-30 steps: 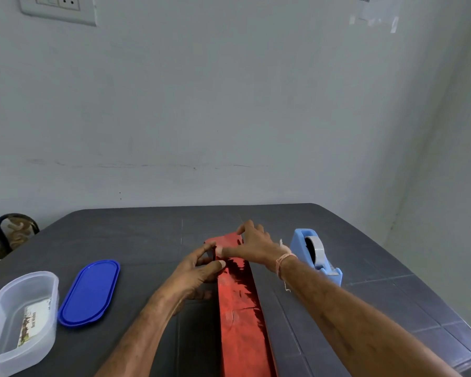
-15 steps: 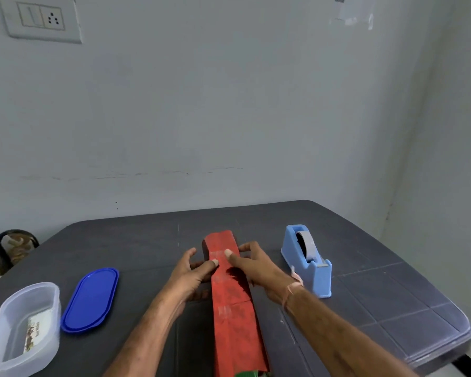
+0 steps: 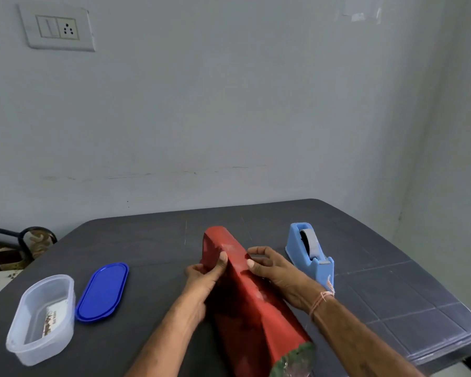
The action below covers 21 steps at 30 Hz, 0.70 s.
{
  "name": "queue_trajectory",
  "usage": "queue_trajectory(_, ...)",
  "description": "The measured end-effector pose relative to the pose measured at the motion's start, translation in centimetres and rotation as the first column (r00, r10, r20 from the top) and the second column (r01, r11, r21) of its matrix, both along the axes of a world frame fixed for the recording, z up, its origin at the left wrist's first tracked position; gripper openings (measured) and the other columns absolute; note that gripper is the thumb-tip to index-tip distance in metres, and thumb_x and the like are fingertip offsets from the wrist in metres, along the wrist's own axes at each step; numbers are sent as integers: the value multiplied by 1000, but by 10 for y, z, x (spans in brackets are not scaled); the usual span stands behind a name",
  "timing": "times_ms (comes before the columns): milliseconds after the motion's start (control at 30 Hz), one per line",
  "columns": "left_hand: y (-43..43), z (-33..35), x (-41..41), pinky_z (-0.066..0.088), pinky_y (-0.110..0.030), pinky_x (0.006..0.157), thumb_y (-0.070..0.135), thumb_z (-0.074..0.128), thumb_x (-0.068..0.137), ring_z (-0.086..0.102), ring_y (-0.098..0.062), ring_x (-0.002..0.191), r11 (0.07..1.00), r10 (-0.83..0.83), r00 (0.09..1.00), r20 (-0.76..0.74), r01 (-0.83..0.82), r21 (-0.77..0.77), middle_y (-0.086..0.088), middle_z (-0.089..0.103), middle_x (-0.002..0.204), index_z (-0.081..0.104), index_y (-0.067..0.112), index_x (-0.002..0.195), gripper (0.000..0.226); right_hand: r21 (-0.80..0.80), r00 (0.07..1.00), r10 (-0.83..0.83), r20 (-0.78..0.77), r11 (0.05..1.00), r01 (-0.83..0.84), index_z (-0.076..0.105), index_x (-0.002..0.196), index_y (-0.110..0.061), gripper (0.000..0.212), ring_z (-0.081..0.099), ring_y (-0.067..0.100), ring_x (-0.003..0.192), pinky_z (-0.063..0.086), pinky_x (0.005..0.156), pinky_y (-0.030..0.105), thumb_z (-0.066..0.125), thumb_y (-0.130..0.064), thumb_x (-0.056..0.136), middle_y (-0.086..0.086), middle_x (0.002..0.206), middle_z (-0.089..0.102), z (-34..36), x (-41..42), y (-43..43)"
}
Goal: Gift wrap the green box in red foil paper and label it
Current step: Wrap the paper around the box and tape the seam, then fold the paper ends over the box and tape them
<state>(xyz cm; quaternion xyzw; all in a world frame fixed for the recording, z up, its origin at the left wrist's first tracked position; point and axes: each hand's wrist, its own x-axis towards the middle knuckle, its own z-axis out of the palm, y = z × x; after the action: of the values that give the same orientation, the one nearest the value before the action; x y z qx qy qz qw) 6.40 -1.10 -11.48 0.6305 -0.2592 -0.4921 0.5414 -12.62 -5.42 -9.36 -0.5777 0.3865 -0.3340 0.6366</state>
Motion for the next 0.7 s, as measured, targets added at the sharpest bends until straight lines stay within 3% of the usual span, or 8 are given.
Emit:
queue_trajectory(67, 0, 1, -6, 56, -40, 83, 65, 91, 45, 65, -30, 102, 991, 129, 986, 106, -126, -33, -16, 61, 126, 40, 16, 129, 109, -76, 993, -20, -118, 997, 11, 65, 122, -22, 32, 68, 11, 94, 54, 81, 30, 70, -38, 95, 2, 120, 71, 1, -8, -1)
queue_trajectory(167, -2, -3, -10, 50, -40, 94, 36, 97, 63, 57, -32, 114, 982, 188, 971, 146, -188, -20, -17, 48, 139, 30, 17, 143, 106, -48, 979, 63, -195, 996, -73, 70, 112, -29, 43, 70, 4, 87, 53, 81, 28, 68, -64, 87, -14, 102, 74, 4, -20, 0)
queue_trajectory(233, 1, -6, -15, 54, -36, 85, 21, 94, 69, 62, -28, 101, 990, 140, 988, 63, -139, -16, -12, 61, 120, 40, 11, 139, 89, 36, 983, 72, -168, 997, -67, 65, 125, -22, 53, 74, 15, 100, 59, 89, 35, 79, -52, 84, -5, 113, 76, -2, -25, -4)
queue_trajectory(300, 5, -10, -18, 56, -31, 66, 17, 91, 70, 70, -26, 80, 997, 74, 997, -34, -74, -18, -14, 74, 94, 62, -2, 117, 59, 109, 994, 31, -109, 994, -19, 59, 132, -12, 58, 74, 26, 104, 60, 87, 39, 84, -31, 83, 9, 115, 76, -13, -26, -6)
queue_trajectory(400, 3, -15, -16, 61, -39, 76, 14, 83, 82, 74, -30, 84, 995, 35, 995, -98, -43, -86, -17, 78, 91, 73, -2, 106, 30, 156, 998, -48, -27, 986, 51, 58, 133, -9, 57, 75, 31, 101, 61, 82, 41, 83, -22, 84, 16, 114, 75, -27, -24, -9)
queue_trajectory(467, 0, -4, -14, 61, -35, 76, 9, 78, 87, 75, -26, 89, 978, 30, 996, -80, -45, -203, -15, 79, 99, 73, 3, 108, 23, 141, 994, -73, 86, 988, 60, 58, 134, -10, 56, 73, 31, 106, 60, 88, 42, 82, -18, 84, 15, 119, 74, -25, -20, -13)
queue_trajectory(567, -2, 33, -10, 58, -18, 71, 2, 72, 91, 76, -12, 94, 898, 21, 998, 60, 8, -441, -2, 78, 107, 70, 18, 111, 26, -15, 978, -46, 201, 999, 50, 56, 136, -16, 57, 70, 27, 115, 58, 93, 38, 82, -15, 85, 9, 129, 70, 3, -9, -22)
queue_trajectory(700, -3, 68, 0, 55, -26, 92, 5, 73, 91, 70, -11, 113, 737, 99, 951, 294, 129, -664, 5, 74, 120, 61, 24, 135, 49, -260, 966, 5, 257, 963, 64, 53, 140, -18, 55, 63, 18, 126, 53, 103, 36, 75, -15, 90, 2, 136, 66, 45, 4, -26)
